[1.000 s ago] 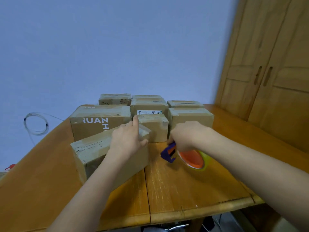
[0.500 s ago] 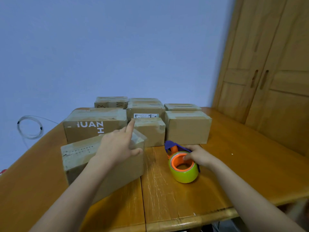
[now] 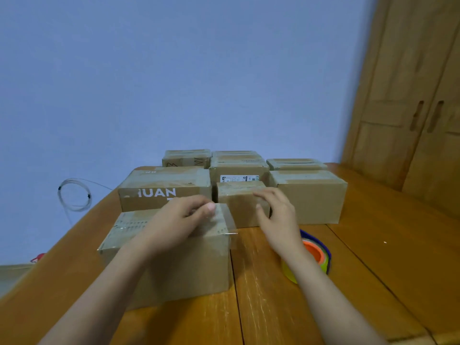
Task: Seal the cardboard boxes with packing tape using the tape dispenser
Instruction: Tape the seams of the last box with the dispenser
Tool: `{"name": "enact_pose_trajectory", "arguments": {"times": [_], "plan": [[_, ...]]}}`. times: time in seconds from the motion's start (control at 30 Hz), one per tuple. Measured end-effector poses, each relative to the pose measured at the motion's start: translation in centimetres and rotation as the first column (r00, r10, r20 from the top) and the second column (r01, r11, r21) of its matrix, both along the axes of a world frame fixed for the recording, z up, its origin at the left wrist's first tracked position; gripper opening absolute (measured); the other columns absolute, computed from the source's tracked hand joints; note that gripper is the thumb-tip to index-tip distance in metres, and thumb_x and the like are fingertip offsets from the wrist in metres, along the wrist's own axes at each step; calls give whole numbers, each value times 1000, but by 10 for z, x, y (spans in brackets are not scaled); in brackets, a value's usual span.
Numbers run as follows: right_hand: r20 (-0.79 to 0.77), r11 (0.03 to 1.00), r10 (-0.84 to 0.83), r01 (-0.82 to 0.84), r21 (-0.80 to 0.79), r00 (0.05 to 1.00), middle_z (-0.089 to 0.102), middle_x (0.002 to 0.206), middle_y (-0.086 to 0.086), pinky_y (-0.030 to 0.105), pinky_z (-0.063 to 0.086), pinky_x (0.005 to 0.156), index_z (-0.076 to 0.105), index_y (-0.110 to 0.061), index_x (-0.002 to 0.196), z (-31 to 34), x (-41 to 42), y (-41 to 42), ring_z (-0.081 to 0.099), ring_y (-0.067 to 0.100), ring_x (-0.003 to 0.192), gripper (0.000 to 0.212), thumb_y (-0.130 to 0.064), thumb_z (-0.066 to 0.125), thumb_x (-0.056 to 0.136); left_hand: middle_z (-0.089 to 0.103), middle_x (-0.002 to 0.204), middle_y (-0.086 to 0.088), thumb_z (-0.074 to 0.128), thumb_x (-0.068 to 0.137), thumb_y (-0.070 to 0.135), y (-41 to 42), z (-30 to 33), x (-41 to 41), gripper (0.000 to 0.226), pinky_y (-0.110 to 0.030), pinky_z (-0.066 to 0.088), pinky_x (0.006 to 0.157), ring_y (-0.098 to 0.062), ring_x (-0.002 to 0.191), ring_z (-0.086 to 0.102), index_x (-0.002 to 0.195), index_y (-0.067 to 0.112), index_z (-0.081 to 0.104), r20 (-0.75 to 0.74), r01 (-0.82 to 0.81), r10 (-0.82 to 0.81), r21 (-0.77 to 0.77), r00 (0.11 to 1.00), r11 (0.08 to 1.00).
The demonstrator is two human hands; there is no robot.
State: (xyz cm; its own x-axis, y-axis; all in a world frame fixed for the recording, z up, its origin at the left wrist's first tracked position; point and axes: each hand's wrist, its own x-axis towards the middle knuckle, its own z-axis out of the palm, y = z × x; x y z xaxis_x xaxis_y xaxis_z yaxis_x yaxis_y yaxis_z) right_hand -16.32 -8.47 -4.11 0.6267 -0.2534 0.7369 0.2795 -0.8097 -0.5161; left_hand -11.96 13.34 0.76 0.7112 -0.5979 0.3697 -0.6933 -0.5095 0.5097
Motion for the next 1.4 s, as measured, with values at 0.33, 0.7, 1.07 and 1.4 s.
{"name": "enact_pose_trajectory", "arguments": {"times": [0.33, 0.7, 1.07, 1.4], "plan": [[267, 952, 92, -164, 260, 959, 61, 95, -8, 35, 53, 76, 67, -14, 101, -46, 48, 18, 59, 6, 92, 31, -14, 42, 85, 73, 93, 1, 40, 102, 16, -19, 2, 17, 28, -29, 53, 89, -8, 88, 69, 97, 14, 68, -301, -109, -10, -376, 954, 920], [256, 951, 263, -295, 93, 930, 56, 118, -4, 34, 49, 91, 63, -12, 120, -46, 34, 30, 53, 15, 114, 48, -6, 37, 80, 54, 133, 12, 55, 95, 36, -23, -4, 17, 41, -23, 41, 97, -6, 122, 50, 135, 25, 49, -136, -154, 146, -50, 980, 987], [305, 962, 242, -269, 48, 921, 66, 108, 1, 25, 45, 92, 73, -7, 98, -49, 29, 34, 56, 15, 108, 40, -3, 39, 78, 58, 126, 7, 60, 90, 44, -25, -3, 13, 46, -29, 44, 93, -11, 113, 53, 131, 24, 52, -103, -183, 192, 86, 976, 979], [244, 953, 275, -296, 56, 930, 69, 106, 2, 26, 49, 92, 71, -6, 103, -57, 27, 40, 59, 10, 106, 40, -5, 39, 80, 62, 108, 10, 60, 89, 43, -25, -5, 15, 36, -25, 46, 80, -8, 99, 57, 122, 27, 59, -100, -153, 159, 65, 982, 986]]}}
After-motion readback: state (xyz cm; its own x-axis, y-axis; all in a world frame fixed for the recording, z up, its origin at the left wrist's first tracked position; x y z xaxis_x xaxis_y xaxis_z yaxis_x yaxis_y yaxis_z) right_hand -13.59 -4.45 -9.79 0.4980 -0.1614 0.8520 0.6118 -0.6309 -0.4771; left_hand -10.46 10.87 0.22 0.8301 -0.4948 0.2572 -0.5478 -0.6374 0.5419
